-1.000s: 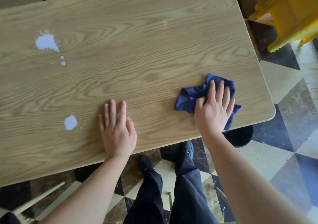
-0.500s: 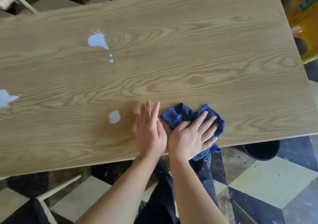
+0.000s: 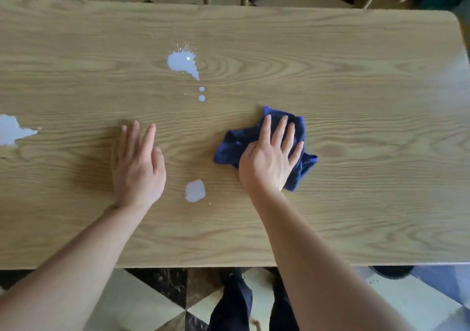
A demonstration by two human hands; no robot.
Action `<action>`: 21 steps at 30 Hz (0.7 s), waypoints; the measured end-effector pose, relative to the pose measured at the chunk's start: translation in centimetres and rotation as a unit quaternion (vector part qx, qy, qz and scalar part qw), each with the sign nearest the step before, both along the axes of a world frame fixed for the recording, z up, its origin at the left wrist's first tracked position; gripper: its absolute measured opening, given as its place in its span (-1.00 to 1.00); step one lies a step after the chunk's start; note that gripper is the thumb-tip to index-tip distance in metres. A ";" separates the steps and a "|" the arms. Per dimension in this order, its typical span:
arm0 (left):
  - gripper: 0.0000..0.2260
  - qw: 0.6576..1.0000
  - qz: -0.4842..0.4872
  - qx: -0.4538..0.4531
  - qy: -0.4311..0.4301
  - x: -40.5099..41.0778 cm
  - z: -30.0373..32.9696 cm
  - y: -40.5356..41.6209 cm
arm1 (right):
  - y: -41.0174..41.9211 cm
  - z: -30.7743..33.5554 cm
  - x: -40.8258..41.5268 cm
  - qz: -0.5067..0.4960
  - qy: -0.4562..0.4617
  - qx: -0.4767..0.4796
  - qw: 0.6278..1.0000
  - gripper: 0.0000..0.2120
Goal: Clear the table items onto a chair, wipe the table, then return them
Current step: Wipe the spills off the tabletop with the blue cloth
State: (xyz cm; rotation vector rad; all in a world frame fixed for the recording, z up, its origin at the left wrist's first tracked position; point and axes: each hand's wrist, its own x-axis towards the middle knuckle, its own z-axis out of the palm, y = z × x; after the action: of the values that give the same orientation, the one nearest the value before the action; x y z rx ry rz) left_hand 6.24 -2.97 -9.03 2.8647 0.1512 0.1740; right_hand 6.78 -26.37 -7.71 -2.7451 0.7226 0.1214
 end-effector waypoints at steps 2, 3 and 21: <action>-0.55 1.000 -0.002 0.009 -0.006 1.4 -0.3 0.4 | -0.6 0.0 3.0 0.034 0.000 -0.012 0.999 -0.40; -0.55 1.000 -0.002 0.012 -0.009 2.1 -0.5 0.7 | -0.9 0.0 4.3 0.046 0.001 -0.017 0.999 -0.41; -0.47 0.993 0.020 0.075 0.090 5.8 0.6 1.3 | -1.6 -0.1 23.8 0.136 -0.017 -0.042 0.990 -0.45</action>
State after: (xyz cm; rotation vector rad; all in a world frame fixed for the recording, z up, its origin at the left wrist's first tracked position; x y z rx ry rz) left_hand 12.06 -1.70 -8.42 3.0268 0.2397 -0.0696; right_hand 30.62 -27.99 -7.77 -2.9056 0.3493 0.1026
